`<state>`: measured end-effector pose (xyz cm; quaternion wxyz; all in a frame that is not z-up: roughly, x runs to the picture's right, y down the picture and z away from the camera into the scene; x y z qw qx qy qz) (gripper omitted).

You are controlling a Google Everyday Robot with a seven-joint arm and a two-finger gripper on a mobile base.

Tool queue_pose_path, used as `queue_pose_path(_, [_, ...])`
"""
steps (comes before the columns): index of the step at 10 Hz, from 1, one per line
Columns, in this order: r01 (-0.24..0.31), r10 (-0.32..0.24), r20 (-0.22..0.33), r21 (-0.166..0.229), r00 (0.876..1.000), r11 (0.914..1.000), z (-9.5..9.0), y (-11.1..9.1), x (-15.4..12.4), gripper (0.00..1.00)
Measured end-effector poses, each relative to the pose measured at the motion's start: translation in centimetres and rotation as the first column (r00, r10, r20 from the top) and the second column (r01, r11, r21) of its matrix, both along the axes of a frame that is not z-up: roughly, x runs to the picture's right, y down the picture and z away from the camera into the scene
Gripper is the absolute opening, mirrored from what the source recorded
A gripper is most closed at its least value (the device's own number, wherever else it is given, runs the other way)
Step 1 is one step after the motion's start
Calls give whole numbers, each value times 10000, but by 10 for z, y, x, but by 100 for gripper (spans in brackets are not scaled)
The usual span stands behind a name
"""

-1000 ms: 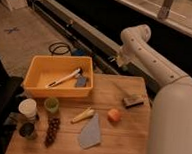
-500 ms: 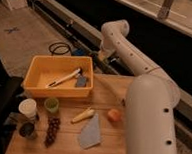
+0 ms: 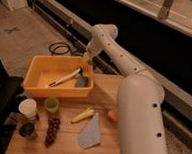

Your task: Place pepper in tray

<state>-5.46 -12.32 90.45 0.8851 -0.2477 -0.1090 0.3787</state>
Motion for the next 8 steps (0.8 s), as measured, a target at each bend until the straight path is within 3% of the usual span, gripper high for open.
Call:
queue_pose_path(2, [180, -163, 618, -263, 9980, 9995, -5, 24, -7, 7])
queue_pose_path(5, [-35, 111, 1015, -745, 9948, 9972, -10, 62, 7, 34])
queue_pose_path(8, [-604, 740, 1351, -1019, 9881, 9930, -10, 74, 41, 66])
